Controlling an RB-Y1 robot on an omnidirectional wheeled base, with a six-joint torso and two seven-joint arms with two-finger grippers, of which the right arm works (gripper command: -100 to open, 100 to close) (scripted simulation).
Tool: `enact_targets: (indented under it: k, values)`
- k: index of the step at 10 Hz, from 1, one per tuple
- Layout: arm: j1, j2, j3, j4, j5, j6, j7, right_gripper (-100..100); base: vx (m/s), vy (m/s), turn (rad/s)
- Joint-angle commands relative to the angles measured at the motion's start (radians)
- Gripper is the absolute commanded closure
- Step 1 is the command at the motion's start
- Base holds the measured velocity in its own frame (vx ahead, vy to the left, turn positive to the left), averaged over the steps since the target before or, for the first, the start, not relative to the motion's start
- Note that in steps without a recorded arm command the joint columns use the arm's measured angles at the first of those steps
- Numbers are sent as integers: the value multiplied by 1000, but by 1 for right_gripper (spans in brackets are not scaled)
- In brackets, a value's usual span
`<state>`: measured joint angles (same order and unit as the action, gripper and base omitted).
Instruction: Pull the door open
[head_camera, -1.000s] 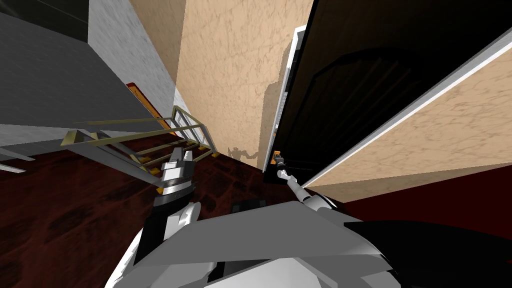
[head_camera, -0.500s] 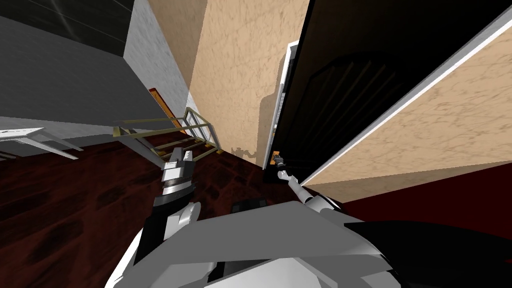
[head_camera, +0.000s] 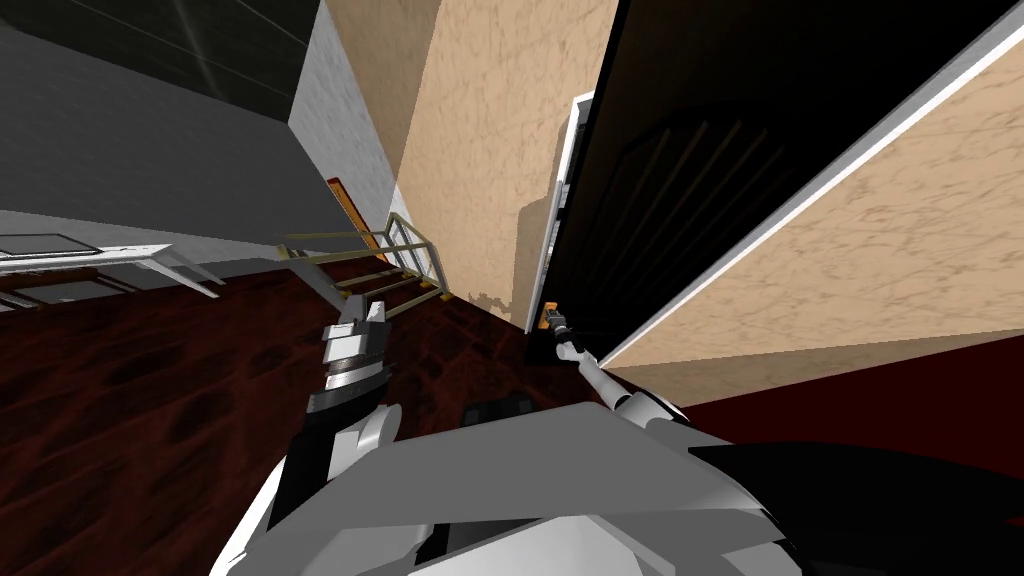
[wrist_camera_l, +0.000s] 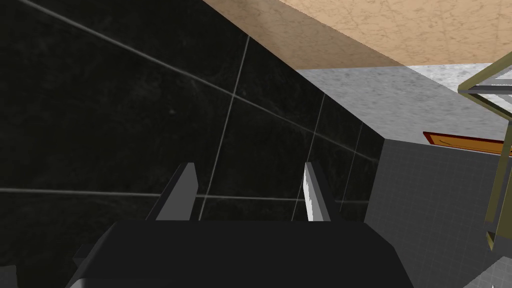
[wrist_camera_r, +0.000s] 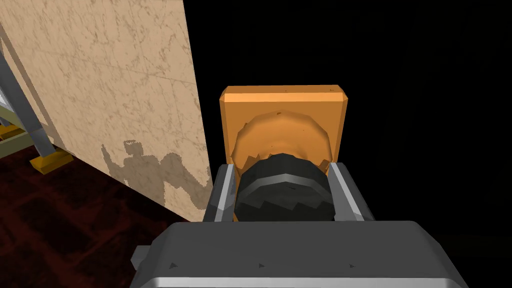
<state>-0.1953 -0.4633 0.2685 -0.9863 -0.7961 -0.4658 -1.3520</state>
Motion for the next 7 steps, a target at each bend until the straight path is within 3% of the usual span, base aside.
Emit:
enact_targets:
  k: [1, 4, 5, 7]
  values:
    - [13, -18, 28, -20, 3, -3, -24, 100, -246, -73, 127]
    - [23, -38, 59, -39, 6, -8, -49, 100, -213, -89, 89]
    - [23, -35, 54, -33, 6, -6, -45, 100, -99, -43, 36]
    - [31, -54, 83, -48, 10, -13, -69, 100, -167, -65, 94]
